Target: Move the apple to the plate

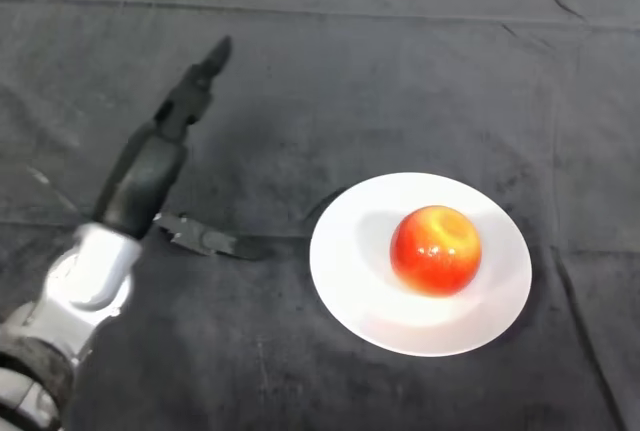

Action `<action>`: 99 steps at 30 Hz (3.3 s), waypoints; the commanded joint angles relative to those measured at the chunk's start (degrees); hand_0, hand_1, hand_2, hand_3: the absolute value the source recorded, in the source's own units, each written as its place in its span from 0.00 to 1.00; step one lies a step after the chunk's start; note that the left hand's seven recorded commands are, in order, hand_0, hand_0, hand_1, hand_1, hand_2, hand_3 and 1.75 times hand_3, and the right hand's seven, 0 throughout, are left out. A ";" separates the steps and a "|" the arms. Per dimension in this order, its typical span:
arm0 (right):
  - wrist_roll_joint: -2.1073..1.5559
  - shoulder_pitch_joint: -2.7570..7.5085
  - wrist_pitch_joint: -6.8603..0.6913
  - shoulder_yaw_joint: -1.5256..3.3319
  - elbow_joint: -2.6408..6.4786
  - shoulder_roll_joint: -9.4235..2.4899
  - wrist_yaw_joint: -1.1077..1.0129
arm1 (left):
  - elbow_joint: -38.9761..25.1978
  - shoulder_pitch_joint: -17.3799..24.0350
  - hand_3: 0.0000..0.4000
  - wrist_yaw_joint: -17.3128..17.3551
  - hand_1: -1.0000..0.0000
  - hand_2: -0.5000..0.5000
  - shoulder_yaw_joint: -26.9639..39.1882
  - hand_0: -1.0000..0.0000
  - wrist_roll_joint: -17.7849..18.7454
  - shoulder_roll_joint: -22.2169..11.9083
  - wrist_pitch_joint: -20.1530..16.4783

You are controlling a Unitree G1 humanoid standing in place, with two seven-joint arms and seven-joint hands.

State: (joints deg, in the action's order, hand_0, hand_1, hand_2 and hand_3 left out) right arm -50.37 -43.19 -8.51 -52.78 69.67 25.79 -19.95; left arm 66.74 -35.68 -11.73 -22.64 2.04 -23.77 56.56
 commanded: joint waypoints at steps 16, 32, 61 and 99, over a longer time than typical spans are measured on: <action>-0.49 1.21 0.28 -0.85 0.23 1.22 -0.23 | 2.14 7.04 0.00 3.22 1.00 0.50 12.31 1.00 8.94 -5.71 -1.25; -0.48 1.24 0.27 -0.83 0.14 1.19 -0.20 | 1.10 10.19 0.00 7.41 1.00 0.50 24.12 1.00 18.06 -8.17 -4.28; -0.48 1.26 0.25 -0.81 0.07 1.16 -0.15 | 1.27 14.99 0.00 10.29 1.00 0.50 40.04 1.00 27.29 -11.34 -10.93; -0.49 1.25 0.25 -0.83 0.10 1.17 -0.17 | 0.91 14.33 0.00 2.10 1.00 0.50 48.57 1.00 26.56 -10.69 -14.42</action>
State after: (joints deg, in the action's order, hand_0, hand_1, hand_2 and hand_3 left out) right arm -50.37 -43.19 -8.51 -52.79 69.67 25.79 -19.95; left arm 67.68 -21.47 -9.12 25.53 30.06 -31.51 42.58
